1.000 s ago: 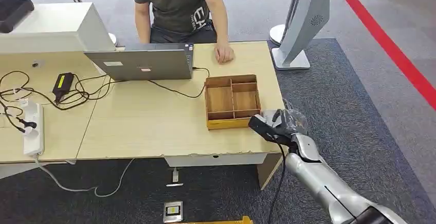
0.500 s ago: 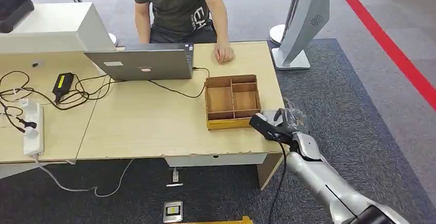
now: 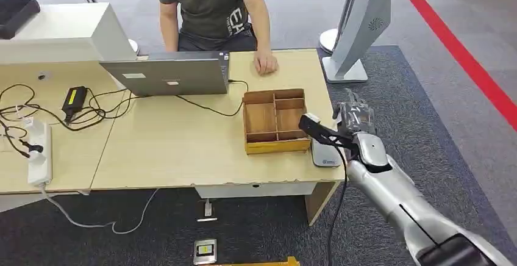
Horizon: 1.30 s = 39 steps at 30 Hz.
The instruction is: Pass the card to the sensor for recognition and then transmit it.
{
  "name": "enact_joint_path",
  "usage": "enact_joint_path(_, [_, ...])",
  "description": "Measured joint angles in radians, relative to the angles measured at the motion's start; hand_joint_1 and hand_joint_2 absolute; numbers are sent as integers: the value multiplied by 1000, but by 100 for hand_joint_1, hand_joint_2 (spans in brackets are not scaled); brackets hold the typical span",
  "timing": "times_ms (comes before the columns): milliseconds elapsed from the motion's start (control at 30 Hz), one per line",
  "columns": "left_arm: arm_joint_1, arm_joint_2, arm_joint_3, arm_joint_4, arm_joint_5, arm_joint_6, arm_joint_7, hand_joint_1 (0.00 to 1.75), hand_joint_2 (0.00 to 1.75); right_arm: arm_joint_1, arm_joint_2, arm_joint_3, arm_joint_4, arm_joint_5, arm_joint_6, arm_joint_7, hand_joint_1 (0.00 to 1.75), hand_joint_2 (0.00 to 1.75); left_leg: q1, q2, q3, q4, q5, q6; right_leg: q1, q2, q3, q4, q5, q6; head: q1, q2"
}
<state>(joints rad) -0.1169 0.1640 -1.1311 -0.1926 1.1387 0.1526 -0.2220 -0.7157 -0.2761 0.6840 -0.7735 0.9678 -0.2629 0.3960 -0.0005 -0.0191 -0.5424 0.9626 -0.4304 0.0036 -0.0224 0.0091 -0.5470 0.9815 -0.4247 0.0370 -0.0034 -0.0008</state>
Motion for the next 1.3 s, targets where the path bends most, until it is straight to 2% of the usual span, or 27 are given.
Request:
enact_joint_path(233, [-1, -1, -15, 0, -24, -12, -9, 0, 0, -91, -8, -21, -186, 55, 111, 0, 175, 175, 0, 0, 0, 0, 0, 0, 0, 0, -1, 0, 0, 0, 0, 0])
enact_joint_path(467, [-8, -4, -29, 0, -31, -8, 3, 0, 0, -156, 35, -2, -239, 26, 134, -30, 175, 175, 1, 0, 0, 0, 0, -1, 1, 1, 0, 0, 0, 0, 0, 0])
enact_joint_path(667, [-7, -9, -31, 0, -19, 3, 3, 0, 0, -181, 97, 34, -229, -8, 98, -53, 175, 175, 1, 0, -1, 0, 0, -1, 1, 1, 0, 1, 0, 0, 0, 0])
enact_joint_path(867, [-7, -10, -31, 0, -6, 6, 3, 0, 0, -207, 163, 62, -163, -19, 76, -75, 175, 175, 1, 0, -1, 0, 0, -1, 1, 1, -1, 0, 0, 0, 0, 0])
enact_joint_path(1000, [-6, -10, -31, 0, 5, 10, 29, 0, 0, -224, 198, 78, -105, -22, 64, -85, 175, 175, 1, 0, -1, 0, 0, -1, 1, 1, -1, 0, 0, 0, 0, 0])
enact_joint_path(1300, [-5, -10, -31, 0, 16, 15, 44, 0, 0, -238, 236, 105, -7, -25, 50, -93, 175, 175, 1, 0, -1, 0, 0, -1, 1, 1, -1, 0, 0, 0, 0, 0])
